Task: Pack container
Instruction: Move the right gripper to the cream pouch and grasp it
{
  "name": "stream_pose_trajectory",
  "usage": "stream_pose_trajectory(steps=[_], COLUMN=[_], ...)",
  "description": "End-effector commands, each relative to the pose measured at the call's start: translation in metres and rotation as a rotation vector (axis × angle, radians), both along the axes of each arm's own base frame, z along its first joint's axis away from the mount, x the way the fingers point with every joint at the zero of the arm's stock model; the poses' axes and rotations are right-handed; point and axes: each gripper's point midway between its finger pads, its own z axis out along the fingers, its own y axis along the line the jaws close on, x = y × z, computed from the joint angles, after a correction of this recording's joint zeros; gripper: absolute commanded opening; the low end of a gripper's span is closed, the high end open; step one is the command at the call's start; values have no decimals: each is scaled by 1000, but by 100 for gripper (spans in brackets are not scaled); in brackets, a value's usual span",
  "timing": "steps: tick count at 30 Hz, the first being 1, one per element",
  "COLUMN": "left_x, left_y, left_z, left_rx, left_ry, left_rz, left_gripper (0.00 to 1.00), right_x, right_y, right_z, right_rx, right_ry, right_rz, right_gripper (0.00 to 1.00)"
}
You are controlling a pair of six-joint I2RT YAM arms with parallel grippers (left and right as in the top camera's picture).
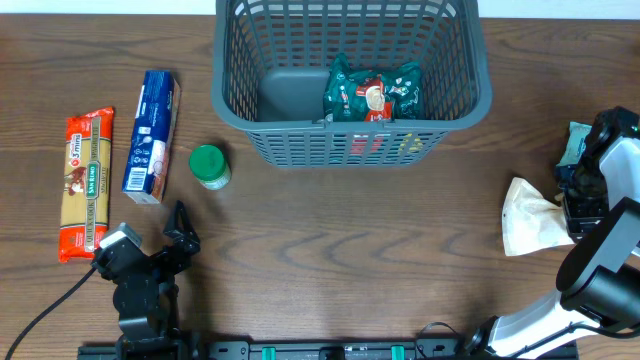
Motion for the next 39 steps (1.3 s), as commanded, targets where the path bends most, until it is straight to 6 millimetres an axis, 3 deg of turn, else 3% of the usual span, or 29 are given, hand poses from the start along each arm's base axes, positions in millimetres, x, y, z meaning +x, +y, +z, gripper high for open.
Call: stream_pose_trajectory(steps=[1,5,16,23,24,25,26,34,39], left_x=[-1,-1,-1,-1,-1,-1,-1,-1,-1], left_y=[2,2,2,2,2,2,2,2,2], left_z=[-10,-10,-10,-10,-10,-10,-10,-10,-10], left_rx=[-5,-5,-5,-5,-5,-5,-5,-5,-5], left_ry=[19,19,19,19,19,19,19,19,19], left_rz=[10,10,10,10,10,10,10,10,10], left_gripper=[99,99,99,98,99,99,99,99,99], right_x=[3,9,-8,-15,-15,-16,-16,-7,16], right_y=[4,10,19,23,22,21,21,29,22], right_z=[-9,-24,-59,-69,-68,-68,-68,-66,-35], right_rx=[40,72,66,68,61,58,60,113,77], right_ry=[-6,-49,-58,-54,-50,-43,-41,-72,-161], right_rz=[108,144,90,85,88,103,114,175,249], right_gripper=[99,99,99,99,81,31,1,1,1])
